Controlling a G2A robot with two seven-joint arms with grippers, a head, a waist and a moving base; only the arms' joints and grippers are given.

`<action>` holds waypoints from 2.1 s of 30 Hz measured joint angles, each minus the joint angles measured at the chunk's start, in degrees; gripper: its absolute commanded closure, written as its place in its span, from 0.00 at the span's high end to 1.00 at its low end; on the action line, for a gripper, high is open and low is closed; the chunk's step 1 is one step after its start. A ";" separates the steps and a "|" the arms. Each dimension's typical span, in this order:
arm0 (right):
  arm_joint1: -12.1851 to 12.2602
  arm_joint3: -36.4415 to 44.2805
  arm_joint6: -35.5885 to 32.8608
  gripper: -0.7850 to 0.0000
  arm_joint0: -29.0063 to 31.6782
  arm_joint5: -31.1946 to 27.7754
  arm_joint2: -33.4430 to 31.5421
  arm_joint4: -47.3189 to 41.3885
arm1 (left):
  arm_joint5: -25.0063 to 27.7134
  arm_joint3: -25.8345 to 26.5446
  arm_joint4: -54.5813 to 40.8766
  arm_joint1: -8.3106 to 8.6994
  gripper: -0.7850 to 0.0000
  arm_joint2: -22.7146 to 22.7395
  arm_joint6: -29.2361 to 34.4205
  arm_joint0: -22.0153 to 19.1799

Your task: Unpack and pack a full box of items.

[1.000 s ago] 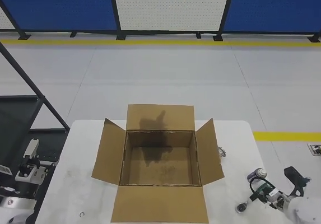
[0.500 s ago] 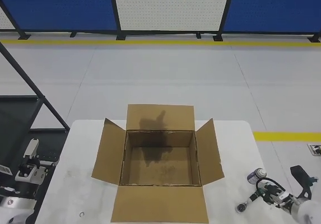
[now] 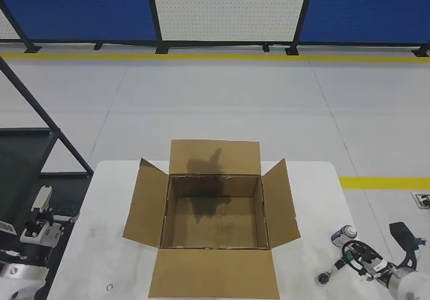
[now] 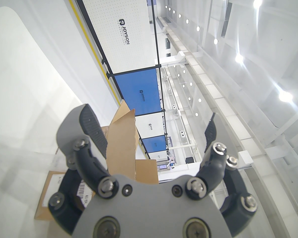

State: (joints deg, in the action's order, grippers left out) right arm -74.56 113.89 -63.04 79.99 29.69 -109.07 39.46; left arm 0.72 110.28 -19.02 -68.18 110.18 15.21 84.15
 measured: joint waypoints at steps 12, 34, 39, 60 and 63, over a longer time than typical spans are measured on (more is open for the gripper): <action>1.54 -2.19 -4.61 0.79 -3.78 2.44 7.99 13.15 | 0.00 0.00 0.00 0.00 1.00 0.00 0.00 0.00; 2.30 -7.86 -8.60 0.44 -5.53 2.96 10.89 21.46 | 0.00 0.00 0.00 0.00 1.00 0.00 0.00 0.00; 2.02 -11.52 -8.81 0.39 -7.61 2.74 12.22 23.84 | 0.00 0.00 0.00 0.00 1.00 0.00 0.00 0.00; -0.17 -15.42 -9.13 0.41 -9.88 2.44 10.21 25.33 | 0.00 0.00 0.00 0.00 1.00 0.00 0.00 0.00; -0.60 -15.40 -9.09 0.40 -10.09 2.48 10.63 26.32 | 0.00 0.00 0.00 0.00 1.00 0.00 0.00 0.00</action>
State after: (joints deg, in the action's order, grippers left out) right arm -75.15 98.48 -72.13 69.89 32.17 -98.44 65.78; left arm 0.72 110.28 -19.02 -68.18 110.18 15.21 84.15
